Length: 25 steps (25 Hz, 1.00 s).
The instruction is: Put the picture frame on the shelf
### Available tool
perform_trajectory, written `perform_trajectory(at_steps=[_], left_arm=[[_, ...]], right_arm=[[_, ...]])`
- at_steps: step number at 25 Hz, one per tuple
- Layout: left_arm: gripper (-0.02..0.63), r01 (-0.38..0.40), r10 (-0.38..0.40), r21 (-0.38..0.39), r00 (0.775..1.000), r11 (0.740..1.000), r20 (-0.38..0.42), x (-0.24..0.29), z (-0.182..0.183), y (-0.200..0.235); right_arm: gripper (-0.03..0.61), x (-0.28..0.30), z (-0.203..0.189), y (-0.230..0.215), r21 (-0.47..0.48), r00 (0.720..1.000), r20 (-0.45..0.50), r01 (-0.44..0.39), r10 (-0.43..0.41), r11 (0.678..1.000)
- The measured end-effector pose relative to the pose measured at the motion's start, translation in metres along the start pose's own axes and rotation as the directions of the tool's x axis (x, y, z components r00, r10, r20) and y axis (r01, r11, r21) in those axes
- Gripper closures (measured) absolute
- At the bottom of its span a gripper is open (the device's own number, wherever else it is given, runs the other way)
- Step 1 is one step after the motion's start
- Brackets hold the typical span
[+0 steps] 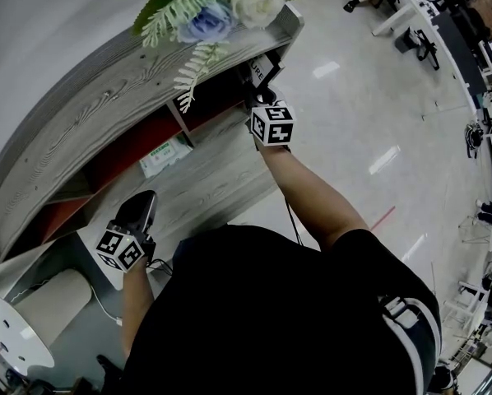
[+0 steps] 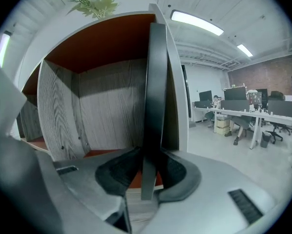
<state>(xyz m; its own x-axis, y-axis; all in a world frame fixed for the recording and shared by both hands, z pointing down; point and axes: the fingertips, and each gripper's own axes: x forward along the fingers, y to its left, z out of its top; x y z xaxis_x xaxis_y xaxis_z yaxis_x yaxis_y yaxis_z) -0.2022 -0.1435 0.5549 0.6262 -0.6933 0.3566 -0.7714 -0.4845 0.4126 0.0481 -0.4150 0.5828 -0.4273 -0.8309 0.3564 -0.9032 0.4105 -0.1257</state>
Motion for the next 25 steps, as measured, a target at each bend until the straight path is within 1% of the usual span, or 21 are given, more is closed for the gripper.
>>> perform_trajectory(at_steps=[8,16,25], left_arm=[[0.592,0.008,-0.008,0.003,1.000,1.000,-0.001,-0.002,-0.003,-0.002],[0.592,0.022,-0.022,0.011,1.000,1.000,0.003,0.000,-0.001,-0.007],[0.592,0.038,-0.037,0.012,0.999,0.999,-0.006,0.002,-0.003,-0.013]], right_arm=[[0.449,-0.010,-0.008,-0.006,0.024,1.000,-0.010,0.011,-0.011,1.000],[0.443,-0.023,-0.017,-0.012,0.048,1.000,-0.020,0.023,-0.022,0.999],[0.437,-0.036,-0.025,-0.010,0.043,0.999,-0.027,0.023,-0.022,0.999]])
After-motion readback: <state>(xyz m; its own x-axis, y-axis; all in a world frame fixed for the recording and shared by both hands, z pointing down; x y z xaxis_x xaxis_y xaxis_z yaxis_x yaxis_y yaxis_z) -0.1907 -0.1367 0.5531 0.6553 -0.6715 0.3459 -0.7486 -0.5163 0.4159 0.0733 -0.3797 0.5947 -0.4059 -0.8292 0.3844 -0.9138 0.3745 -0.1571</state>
